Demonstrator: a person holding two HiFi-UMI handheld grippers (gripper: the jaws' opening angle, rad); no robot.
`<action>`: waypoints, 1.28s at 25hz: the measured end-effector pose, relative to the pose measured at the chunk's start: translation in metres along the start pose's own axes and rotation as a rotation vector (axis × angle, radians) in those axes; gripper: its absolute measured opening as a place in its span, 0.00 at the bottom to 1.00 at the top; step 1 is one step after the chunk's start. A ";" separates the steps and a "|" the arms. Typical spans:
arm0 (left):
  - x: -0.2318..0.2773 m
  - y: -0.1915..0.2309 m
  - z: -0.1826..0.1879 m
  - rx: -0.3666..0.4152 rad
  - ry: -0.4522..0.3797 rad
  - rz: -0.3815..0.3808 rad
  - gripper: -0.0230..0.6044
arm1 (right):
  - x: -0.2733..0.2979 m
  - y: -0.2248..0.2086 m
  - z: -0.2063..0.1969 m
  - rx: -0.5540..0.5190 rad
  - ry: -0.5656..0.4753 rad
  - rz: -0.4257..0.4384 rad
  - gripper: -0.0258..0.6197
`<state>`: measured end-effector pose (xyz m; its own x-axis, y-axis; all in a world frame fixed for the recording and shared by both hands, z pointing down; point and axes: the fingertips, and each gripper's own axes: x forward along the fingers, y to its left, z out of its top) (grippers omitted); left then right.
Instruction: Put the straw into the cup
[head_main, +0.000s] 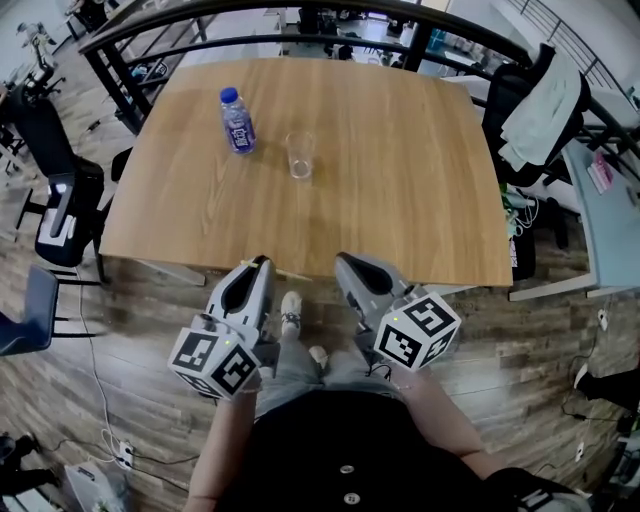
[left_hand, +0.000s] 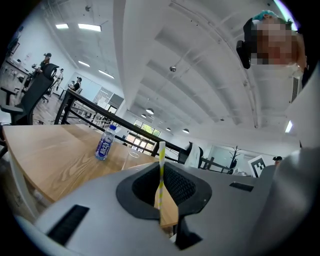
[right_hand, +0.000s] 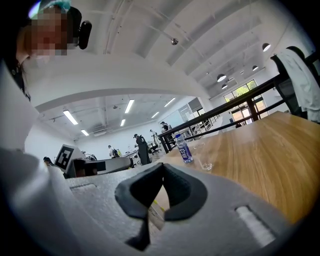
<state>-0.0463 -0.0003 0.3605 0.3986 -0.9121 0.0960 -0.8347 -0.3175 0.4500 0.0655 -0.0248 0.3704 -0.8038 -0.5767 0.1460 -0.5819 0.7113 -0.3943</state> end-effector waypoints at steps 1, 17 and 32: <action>0.005 0.004 0.001 0.004 0.001 -0.006 0.10 | 0.005 -0.003 0.000 0.001 0.002 -0.002 0.04; 0.108 0.103 0.075 -0.012 -0.005 -0.087 0.10 | 0.143 -0.053 0.058 -0.034 -0.030 -0.053 0.04; 0.166 0.174 0.102 -0.030 0.046 -0.135 0.10 | 0.217 -0.087 0.074 -0.008 -0.042 -0.145 0.04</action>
<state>-0.1639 -0.2335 0.3644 0.5243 -0.8484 0.0732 -0.7608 -0.4281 0.4877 -0.0491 -0.2421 0.3695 -0.7053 -0.6900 0.1629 -0.6928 0.6220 -0.3649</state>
